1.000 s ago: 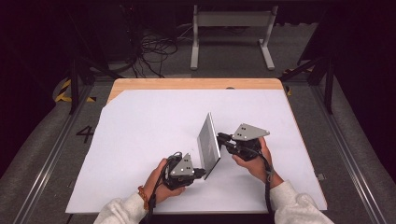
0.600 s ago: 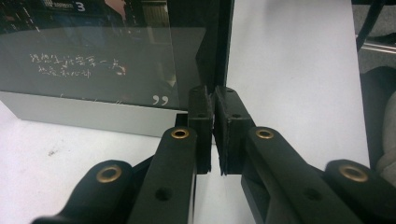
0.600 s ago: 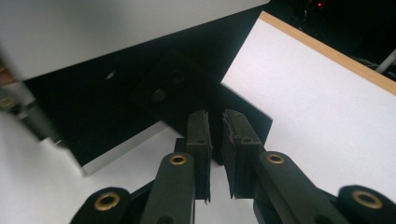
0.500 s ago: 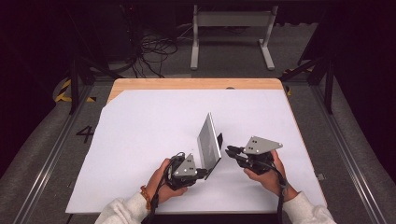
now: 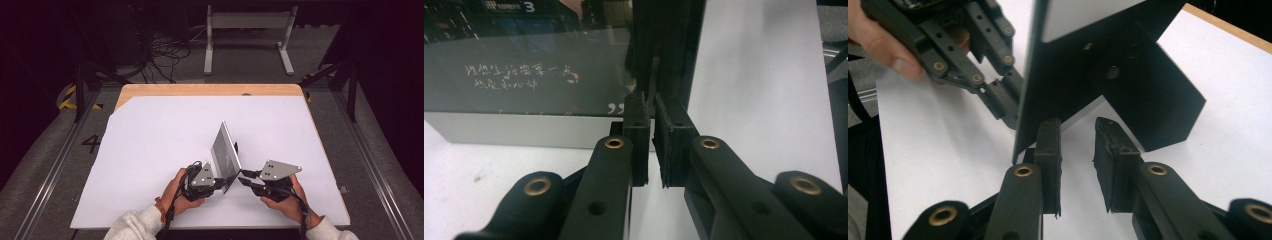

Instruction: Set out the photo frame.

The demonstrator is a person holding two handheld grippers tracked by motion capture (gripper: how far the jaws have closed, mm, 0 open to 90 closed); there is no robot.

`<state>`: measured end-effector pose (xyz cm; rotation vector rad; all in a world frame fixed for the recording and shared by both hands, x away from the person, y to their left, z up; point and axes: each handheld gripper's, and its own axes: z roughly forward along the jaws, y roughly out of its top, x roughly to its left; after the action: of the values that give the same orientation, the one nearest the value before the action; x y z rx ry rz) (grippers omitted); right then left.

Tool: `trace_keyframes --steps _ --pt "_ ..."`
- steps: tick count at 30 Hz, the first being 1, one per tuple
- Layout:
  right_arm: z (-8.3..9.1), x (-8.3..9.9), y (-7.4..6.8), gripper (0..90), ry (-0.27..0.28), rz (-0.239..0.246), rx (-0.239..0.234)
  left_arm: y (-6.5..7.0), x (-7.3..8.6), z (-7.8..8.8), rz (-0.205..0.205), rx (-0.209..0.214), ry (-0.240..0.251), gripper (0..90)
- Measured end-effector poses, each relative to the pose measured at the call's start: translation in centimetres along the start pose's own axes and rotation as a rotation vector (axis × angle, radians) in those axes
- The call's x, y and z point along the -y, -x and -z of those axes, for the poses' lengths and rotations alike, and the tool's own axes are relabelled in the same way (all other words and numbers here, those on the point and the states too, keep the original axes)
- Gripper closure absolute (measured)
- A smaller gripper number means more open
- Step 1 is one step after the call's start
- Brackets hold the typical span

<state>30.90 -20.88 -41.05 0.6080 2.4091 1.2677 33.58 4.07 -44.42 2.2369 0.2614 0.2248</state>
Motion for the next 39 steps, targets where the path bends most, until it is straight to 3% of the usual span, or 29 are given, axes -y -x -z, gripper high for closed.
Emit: trace_keyframes --steps 8,17,29,39 --pt "0.3 0.1 0.1 66.3 0.005 -0.016 -0.002 -0.1 -0.4 -0.5 0.0 -0.01 0.003 83.8" --pt "0.4 0.2 -0.3 66.4 -0.002 -0.018 0.005 -0.4 -0.3 -0.6 0.008 -0.023 -0.003 83.5" --pt "0.5 0.3 -0.9 62.5 0.0 -0.019 -0.031 -0.2 -0.3 -0.8 0.002 -0.015 -0.013 84.3" --pt "0.6 -0.5 -1.0 63.0 0.038 -0.036 0.006 -0.1 -0.7 -1.5 -0.012 -0.002 -0.021 84.3"
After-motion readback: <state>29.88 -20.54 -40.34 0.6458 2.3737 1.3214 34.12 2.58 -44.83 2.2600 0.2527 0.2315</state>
